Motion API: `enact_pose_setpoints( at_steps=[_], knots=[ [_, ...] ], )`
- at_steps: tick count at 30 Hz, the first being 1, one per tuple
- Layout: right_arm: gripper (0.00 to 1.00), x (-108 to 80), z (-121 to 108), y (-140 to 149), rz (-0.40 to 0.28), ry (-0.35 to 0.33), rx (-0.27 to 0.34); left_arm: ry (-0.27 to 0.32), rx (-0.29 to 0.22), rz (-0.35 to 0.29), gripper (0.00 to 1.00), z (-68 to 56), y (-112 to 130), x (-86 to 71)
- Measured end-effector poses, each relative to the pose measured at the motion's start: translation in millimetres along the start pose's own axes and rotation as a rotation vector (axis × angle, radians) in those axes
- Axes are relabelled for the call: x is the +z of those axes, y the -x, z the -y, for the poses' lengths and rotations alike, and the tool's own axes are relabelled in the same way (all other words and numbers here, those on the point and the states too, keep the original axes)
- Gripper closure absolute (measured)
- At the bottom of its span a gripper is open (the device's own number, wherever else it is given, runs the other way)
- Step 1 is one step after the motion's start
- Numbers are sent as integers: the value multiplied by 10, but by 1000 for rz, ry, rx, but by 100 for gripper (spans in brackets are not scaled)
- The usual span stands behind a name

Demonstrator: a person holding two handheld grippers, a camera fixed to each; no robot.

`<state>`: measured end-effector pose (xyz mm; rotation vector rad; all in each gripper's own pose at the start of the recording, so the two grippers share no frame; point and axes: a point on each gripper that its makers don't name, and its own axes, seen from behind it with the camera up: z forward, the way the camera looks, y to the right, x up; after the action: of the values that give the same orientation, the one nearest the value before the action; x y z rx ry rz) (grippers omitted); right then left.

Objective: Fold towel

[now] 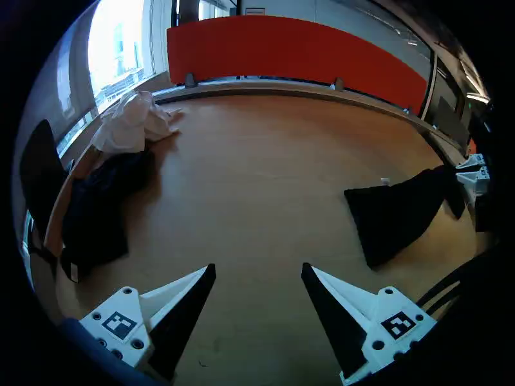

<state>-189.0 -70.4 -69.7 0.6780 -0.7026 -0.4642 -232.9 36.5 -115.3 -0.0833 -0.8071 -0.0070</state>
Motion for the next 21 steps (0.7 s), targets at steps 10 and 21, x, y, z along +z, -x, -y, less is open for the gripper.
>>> enact_pose_setpoints(
  at_steps=[10,21],
  knots=[
    [93,-144,-49,-181,-21,8,-47,3,9,-5,0,-34,-47,21],
    [92,-117,20,-281,-29,-15,-77,6,13,-9,0,-53,-72,19]
  ],
)
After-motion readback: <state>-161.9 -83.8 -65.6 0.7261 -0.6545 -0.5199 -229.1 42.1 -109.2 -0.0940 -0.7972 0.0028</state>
